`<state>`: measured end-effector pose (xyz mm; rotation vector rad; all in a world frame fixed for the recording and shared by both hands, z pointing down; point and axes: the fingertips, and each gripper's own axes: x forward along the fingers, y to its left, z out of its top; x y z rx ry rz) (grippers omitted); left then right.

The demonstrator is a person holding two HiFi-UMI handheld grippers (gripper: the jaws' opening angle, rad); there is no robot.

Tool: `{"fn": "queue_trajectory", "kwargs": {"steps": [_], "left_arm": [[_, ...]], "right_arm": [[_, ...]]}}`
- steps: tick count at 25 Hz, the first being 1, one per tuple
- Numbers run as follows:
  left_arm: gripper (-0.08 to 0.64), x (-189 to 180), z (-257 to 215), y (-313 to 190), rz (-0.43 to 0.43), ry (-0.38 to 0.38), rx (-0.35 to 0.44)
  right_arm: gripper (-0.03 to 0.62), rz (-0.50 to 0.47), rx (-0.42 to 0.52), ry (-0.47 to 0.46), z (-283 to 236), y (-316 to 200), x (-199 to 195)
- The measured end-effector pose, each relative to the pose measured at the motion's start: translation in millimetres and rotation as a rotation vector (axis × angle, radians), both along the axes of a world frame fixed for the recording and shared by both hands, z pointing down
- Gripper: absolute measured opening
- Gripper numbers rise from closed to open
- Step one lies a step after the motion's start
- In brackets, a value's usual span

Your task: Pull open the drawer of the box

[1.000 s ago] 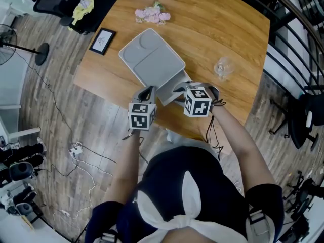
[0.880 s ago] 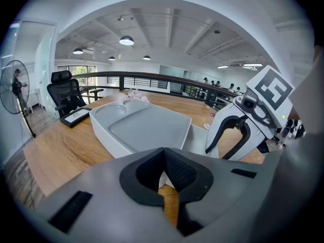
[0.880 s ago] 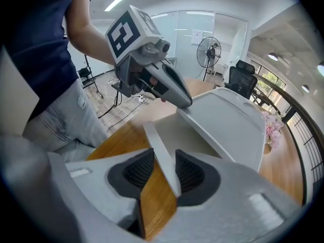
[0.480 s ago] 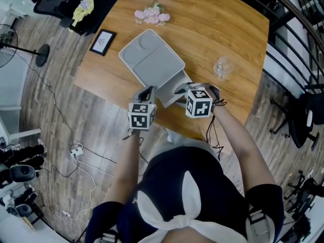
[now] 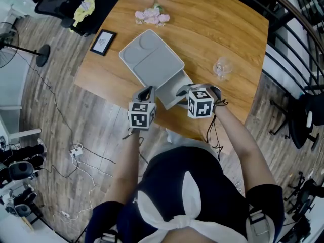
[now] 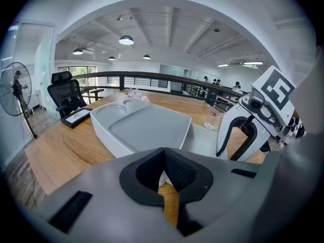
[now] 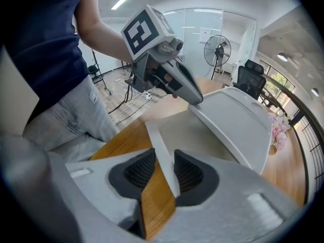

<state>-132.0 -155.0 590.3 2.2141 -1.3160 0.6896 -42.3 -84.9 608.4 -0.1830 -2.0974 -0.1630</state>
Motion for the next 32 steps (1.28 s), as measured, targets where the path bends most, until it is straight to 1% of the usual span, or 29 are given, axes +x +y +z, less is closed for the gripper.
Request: {"fn": "queue_trajectory", "kwargs": {"steps": [13,32], "left_arm": [[0.017,-2,-1,1,-0.008,-0.007,0.002],[0.018,1,-2,5,-0.012,-0.020,0.003]], "right_arm": [[0.109,-0.039,-0.021,0.029,-1,13,6],[0.106,-0.040,-0.033,0.048,1,45,29]]}}
